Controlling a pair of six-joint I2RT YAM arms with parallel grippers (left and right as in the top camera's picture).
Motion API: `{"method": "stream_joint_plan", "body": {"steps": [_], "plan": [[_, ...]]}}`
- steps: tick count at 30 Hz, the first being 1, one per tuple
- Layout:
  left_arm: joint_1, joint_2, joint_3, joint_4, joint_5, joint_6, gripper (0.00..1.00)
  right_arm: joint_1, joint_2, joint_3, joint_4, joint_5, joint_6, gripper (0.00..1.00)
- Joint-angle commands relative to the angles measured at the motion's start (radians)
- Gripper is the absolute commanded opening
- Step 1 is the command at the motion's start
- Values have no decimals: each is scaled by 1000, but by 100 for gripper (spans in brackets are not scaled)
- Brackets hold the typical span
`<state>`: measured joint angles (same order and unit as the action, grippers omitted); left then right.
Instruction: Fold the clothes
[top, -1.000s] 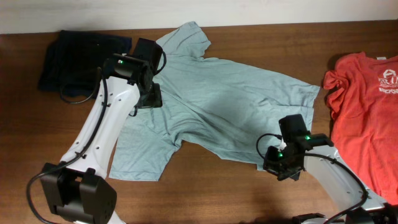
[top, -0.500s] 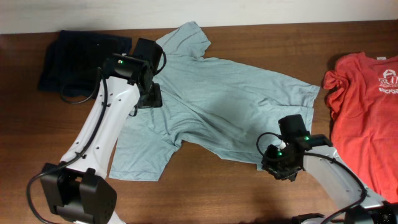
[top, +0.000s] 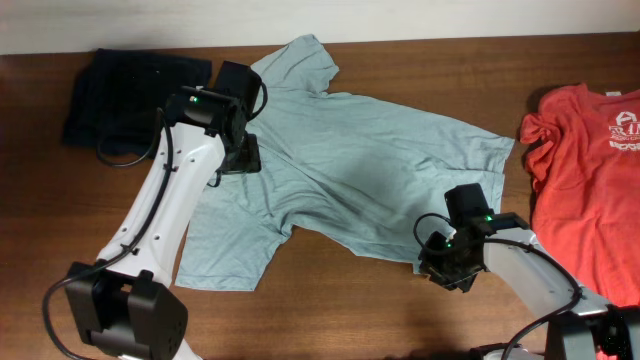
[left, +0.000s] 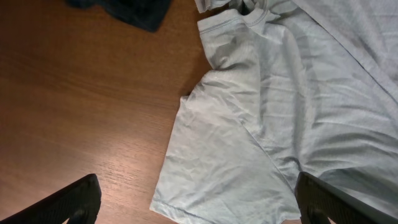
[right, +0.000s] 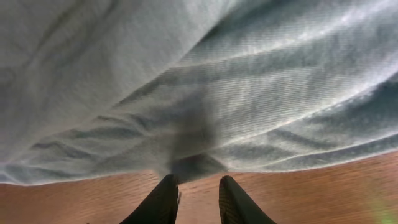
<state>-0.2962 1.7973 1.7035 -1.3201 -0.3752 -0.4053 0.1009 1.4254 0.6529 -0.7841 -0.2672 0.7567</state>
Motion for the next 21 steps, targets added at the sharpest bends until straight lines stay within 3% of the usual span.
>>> {"method": "stream_joint_plan", "body": {"steps": [1, 6, 8, 12, 17, 21], "plan": [[-2, 8, -3, 0, -14, -10, 99, 3, 3, -9, 7, -10, 47, 30], [-2, 8, -3, 0, -14, -10, 99, 2, 3, -9, 22, -10, 65, 32], [-2, 8, -3, 0, -14, -10, 99, 2, 3, -9, 22, -10, 70, 43], [-2, 8, -3, 0, -13, -10, 99, 2, 3, -9, 25, -10, 87, 52], [-2, 8, -3, 0, -14, -10, 99, 3, 3, -9, 26, -6, 91, 51], [-2, 8, -3, 0, -14, -10, 99, 3, 3, -9, 34, -6, 91, 37]]}}
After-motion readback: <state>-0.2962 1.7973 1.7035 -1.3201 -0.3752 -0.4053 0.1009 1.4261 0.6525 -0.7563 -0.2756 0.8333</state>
